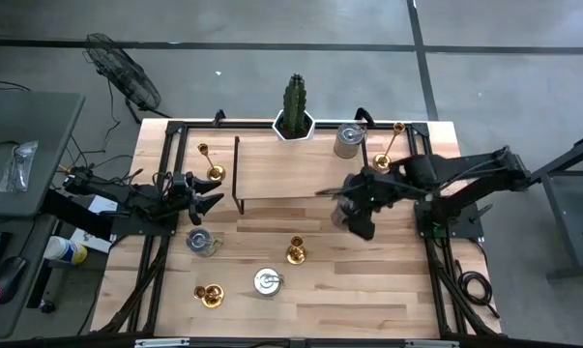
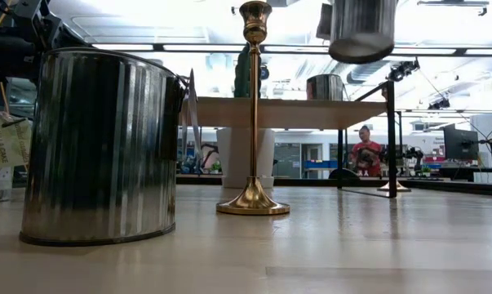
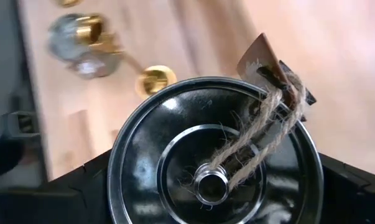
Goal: Pick & Place candle stick holders
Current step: Put the silver scented candle can on the shelf
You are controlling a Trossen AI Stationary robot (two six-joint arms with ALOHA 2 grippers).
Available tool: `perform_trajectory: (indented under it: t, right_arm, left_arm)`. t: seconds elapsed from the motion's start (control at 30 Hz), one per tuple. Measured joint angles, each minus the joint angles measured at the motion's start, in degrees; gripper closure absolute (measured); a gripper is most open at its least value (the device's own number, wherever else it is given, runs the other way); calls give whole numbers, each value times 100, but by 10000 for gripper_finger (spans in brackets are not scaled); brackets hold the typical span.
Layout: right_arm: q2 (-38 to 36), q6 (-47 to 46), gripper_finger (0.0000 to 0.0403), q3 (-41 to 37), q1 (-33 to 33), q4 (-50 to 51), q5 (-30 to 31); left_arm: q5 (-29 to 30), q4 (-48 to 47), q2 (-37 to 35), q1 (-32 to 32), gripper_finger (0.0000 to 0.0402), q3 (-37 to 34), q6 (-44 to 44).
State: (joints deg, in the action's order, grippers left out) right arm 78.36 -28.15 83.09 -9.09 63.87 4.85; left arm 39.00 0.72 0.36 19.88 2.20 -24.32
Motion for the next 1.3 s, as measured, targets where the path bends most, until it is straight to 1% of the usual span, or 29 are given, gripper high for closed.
perform_trajectory:
  t: [0.1, 0.37, 0.53, 0.93, 1.1, 1.3]
  right_arm:
    - [-49, -87, 56, 0, 214, 56, 299]
    - [-15, -667, 56, 0, 840, 89, 663]
    - [50, -955, 56, 0, 1117, 389, 887]
    - [430, 260, 56, -17, 1361, 311, 852]
    - [531, 308, 56, -23, 1541, 328, 840]
    - [597, 202, 56, -28, 1770, 331, 679]
  left_arm:
    - [0, -1, 0, 0, 156, 0, 2]
    - [0, -1, 0, 0, 156, 0, 0]
    - [0, -1, 0, -1, 156, 0, 1]
    - [0, -1, 2, 0, 156, 0, 0]
    - [0, 0, 2, -2, 156, 0, 0]
    - [2, 2, 2, 0, 156, 0, 0]
